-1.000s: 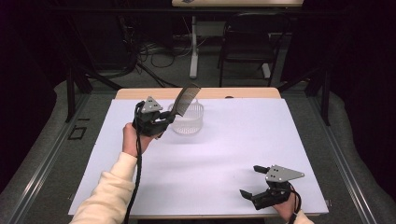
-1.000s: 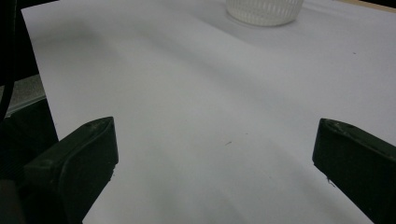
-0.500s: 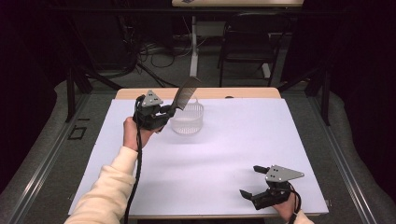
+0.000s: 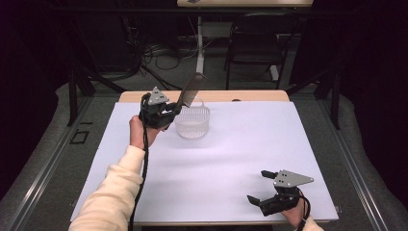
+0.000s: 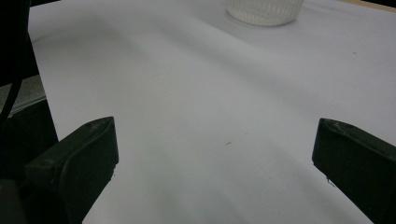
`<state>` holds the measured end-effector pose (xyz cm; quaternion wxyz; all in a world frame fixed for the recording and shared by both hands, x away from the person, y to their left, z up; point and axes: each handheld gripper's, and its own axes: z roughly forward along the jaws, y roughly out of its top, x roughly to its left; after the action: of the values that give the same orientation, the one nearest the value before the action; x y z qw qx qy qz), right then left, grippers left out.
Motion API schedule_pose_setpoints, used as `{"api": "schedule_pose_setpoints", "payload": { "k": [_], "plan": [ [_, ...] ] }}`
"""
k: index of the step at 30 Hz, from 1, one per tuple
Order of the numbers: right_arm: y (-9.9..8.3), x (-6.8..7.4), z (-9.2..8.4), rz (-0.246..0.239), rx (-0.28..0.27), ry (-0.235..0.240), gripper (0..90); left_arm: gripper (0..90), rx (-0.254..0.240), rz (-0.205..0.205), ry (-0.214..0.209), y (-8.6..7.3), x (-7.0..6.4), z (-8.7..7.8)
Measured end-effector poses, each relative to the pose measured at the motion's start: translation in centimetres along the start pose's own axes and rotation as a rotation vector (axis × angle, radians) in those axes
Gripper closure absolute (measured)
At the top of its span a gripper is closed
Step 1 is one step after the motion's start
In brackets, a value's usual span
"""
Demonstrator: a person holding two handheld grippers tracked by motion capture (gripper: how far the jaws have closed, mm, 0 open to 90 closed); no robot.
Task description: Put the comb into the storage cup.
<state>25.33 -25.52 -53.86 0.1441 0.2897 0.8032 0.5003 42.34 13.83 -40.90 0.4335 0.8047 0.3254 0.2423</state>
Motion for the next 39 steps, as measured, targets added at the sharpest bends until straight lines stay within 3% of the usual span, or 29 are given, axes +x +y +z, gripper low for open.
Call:
{"api": "schedule_pose_setpoints", "payload": {
  "k": [23,39],
  "plan": [
    [0.0,0.0,0.0,-0.004,0.0,0.01,0.0,72.5,-0.036,0.007,0.027,0.7,0.3,2.2],
    [0.0,0.1,0.1,-0.01,0.004,0.013,0.0,72.4,-0.091,0.009,0.044,1.8,0.2,3.0]
  ]
}}
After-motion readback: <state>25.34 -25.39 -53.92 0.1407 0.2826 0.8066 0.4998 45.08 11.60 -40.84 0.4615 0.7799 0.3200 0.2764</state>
